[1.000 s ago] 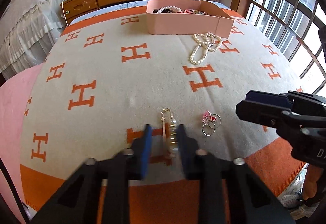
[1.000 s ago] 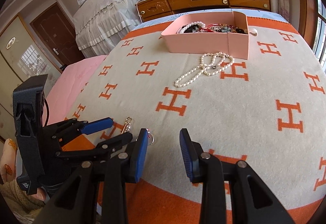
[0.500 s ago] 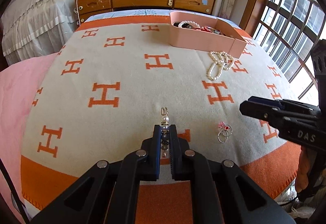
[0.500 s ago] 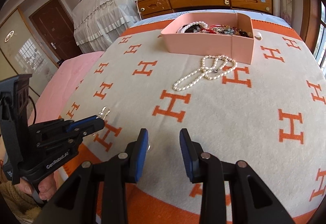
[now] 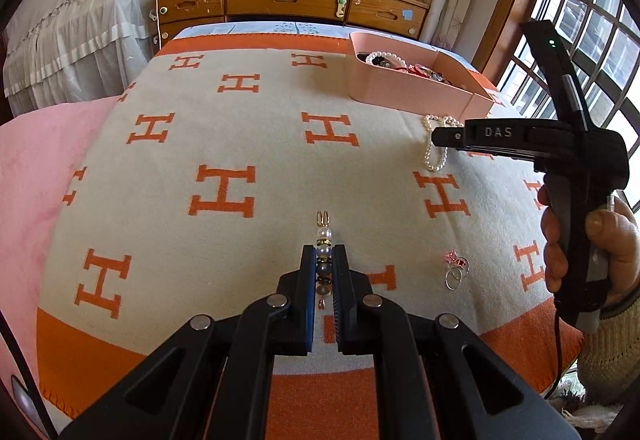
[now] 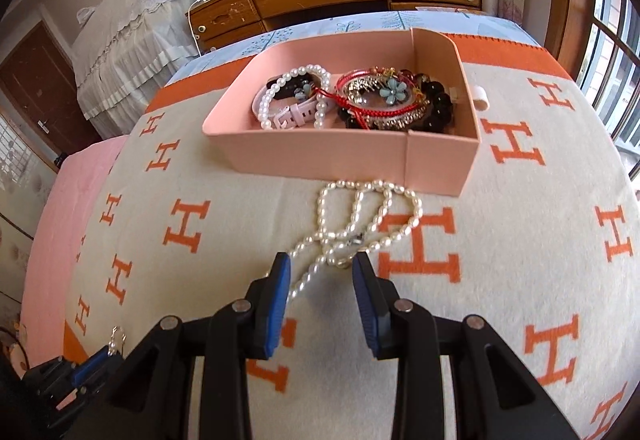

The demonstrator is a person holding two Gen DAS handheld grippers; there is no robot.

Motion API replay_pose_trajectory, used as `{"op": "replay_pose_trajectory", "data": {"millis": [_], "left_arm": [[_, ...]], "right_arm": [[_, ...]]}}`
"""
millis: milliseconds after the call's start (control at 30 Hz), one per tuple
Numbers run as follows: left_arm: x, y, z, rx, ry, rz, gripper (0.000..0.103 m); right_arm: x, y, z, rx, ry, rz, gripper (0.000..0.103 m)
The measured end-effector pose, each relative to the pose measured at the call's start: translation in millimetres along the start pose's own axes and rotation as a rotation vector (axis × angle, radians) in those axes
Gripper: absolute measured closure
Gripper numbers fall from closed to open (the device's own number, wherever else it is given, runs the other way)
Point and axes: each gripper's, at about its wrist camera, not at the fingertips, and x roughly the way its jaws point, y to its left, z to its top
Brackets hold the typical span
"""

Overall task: Organize jewelry
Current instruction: 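Lift the pin with the left tool while the right tool grasps the pearl necklace, then drop the pin into the pink box with the left tool while the right tool drops the necklace in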

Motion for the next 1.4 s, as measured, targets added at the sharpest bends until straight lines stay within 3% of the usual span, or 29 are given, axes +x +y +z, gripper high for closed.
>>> {"op": "replay_pose_trajectory", "data": {"millis": [100, 167, 200, 367, 567, 767, 1000, 1200, 1400], "left_arm": [[1.6, 3.1, -1.0, -0.006, 0.007, -0.007, 0.098], [1.1, 3.9, -1.2, -0.006, 0.006, -0.007, 0.098], [0.8, 4.1, -1.0, -0.006, 0.004, -0.007, 0.098], [-3.6, 0.7, 1.4, 0.0, -0.011, -0.001, 0.098], [-16.6, -4.8, 18.4, -0.002, -0.03, 0.003, 0.098], [-41.9, -20.4, 70.9, 0.034, -0.082, -0.024, 0.098], [-64.9, -50.1, 146.9, 0.112, -0.171, -0.029, 0.098], [-48.9, -73.4, 194.5, 0.137, -0.206, -0.039, 0.098], [15.0, -84.8, 216.5, 0.136, -0.13, -0.064, 0.098]], "right_arm": [[4.5, 9.7, 1.5, -0.063, -0.038, -0.027, 0.072], [3.3, 10.1, 1.0, -0.08, -0.028, 0.021, 0.097], [2.6, 8.2, -0.1, -0.077, -0.019, 0.027, 0.099], [-10.4, -3.8, -10.3, -0.022, -0.01, 0.142, 0.099], [-65.5, -11.7, -2.3, 0.002, -0.112, 0.211, 0.099], [-138.4, -8.9, 41.7, -0.017, -0.267, 0.275, 0.099], [-198.1, -3.3, 89.1, -0.047, -0.458, 0.236, 0.099], [-194.8, -12.3, 115.9, -0.02, -0.492, 0.23, 0.099], [-156.9, -24.5, 129.4, -0.004, -0.435, 0.238, 0.099]]}}
